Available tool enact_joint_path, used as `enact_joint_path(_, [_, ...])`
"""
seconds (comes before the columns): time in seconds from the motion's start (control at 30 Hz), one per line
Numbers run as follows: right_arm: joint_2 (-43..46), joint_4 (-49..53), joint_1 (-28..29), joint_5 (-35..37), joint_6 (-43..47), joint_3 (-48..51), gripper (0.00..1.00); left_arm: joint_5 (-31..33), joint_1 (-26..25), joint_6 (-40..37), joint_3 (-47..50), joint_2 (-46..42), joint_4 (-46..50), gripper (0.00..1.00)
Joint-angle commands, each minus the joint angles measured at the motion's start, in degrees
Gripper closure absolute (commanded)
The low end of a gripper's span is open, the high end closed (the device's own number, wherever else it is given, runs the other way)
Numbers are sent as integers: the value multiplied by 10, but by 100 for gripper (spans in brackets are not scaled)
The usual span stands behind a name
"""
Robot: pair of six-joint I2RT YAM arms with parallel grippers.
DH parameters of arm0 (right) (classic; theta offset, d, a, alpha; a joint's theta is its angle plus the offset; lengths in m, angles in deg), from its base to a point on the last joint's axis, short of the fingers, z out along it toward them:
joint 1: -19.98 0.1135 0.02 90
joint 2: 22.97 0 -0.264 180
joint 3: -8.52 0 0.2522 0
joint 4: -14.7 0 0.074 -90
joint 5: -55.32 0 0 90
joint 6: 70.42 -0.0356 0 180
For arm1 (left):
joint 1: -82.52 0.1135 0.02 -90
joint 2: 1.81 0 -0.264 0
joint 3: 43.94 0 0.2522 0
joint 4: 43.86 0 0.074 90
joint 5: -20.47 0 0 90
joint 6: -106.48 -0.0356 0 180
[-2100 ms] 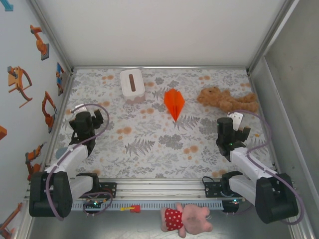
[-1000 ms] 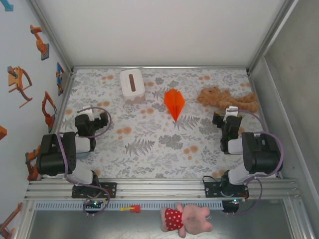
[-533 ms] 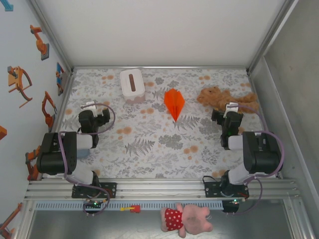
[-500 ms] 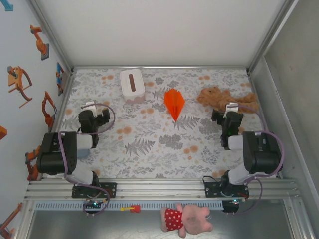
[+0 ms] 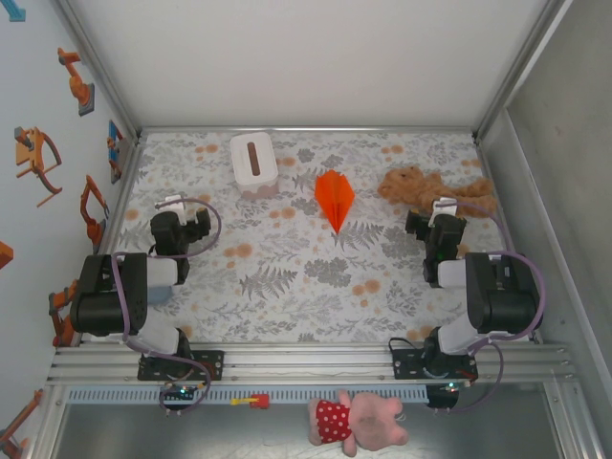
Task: Fold a paper plane with a square sheet of paper (pick it up from the middle)
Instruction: Reset both arms
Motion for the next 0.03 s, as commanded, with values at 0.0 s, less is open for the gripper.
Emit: enact_joint_path(0.0, [1,-8,-5,-3,-6,-6,1,-2,2,-9,-9,2,1,4])
